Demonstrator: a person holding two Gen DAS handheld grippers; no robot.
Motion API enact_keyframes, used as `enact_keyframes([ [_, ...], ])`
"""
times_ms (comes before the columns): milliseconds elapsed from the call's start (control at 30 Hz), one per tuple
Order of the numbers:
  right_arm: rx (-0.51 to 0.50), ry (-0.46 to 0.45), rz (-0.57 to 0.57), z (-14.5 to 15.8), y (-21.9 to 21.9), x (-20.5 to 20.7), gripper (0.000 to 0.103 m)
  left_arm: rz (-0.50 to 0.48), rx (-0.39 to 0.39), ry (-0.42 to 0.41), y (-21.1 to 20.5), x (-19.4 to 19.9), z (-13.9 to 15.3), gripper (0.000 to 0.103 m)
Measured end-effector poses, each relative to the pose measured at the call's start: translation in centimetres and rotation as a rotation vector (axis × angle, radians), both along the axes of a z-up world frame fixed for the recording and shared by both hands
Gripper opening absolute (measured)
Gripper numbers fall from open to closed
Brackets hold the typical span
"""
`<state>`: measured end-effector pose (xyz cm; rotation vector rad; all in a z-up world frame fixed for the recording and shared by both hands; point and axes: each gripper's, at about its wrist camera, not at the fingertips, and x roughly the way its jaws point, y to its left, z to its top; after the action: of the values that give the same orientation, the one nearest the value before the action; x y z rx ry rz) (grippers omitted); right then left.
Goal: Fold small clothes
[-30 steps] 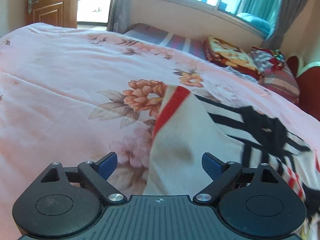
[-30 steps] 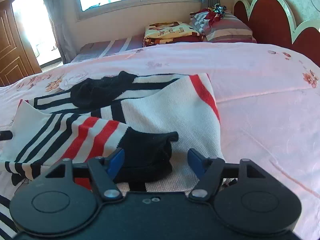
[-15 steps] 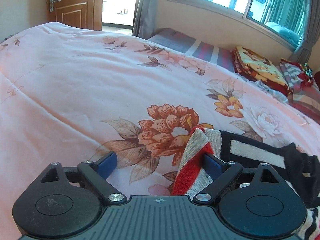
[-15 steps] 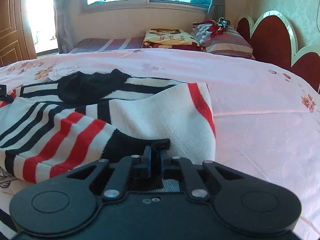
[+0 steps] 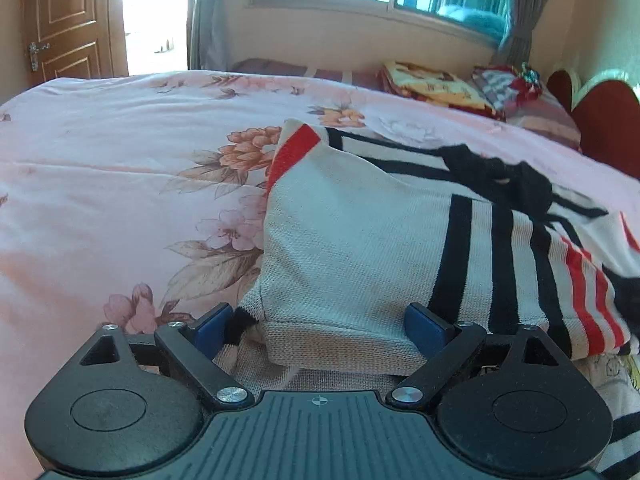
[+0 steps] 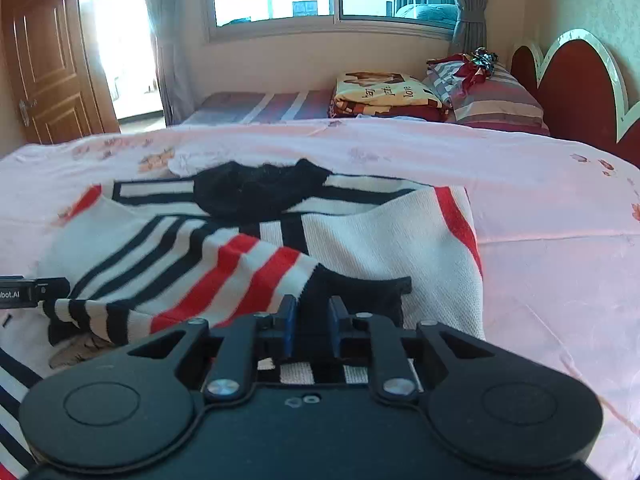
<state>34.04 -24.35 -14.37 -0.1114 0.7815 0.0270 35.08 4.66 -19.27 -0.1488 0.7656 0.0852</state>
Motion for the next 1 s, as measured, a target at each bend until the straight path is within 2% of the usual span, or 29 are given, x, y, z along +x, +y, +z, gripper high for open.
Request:
enact_keyframes([
  [100,0.05,0.016,-0.021,0.0,-1.7,0.2,0.016,0.016,-0.013,0.022,0.4,0.2,0.3,0.099],
  [167,0.008,0.007,-0.021,0.6,-1.2,0.0,0.016,0.025,-0.011,0.026,0.5,0.0,0.9,0.099],
  [200,0.018,-0.007,-0.016,1.0,-1.1,-0.2,0.019,0.027,-0.017,0.015,0.5,-0.3,1.4,0.099],
  [300,0.104,-0.034,0.006,2.0,-0.5,-0.9,0.021,0.007,-0.035,-0.012,-0.3,-0.9,2.4,0.099],
  [400,0.099,-0.015,0.054,1.4,1.6,-1.3,0.021,-0.021,-0.014,0.013,-1.7,-1.0,1.7,0.099],
  [467,0.032,0.031,0.054,-0.2,2.5,-1.0,0.022,-0.029,0.017,0.042,-2.3,-0.8,0.6,0.1],
  [500,0.049,0.02,0.047,-0.7,2.2,-0.9,0.022,-0.022,0.017,0.029,-2.2,-0.9,0.4,0.103],
  [600,0.102,0.042,0.019,0.2,1.7,-0.7,0.022,-0.015,0.025,0.05,-2.2,-0.6,0.8,0.103],
  [733,0.136,0.023,0.043,1.4,2.5,-2.4,0.026,0.012,0.009,0.065,-2.4,-1.0,1.8,0.103],
  [900,0.128,0.032,0.112,1.4,4.8,-4.2,0.026,-0.078,0.038,0.022,-4.7,-3.3,3.2,0.103],
  [1000,0.127,0.037,0.127,1.2,5.7,-4.8,0.027,-0.12,0.031,0.026,-6.0,-4.2,3.6,0.103],
])
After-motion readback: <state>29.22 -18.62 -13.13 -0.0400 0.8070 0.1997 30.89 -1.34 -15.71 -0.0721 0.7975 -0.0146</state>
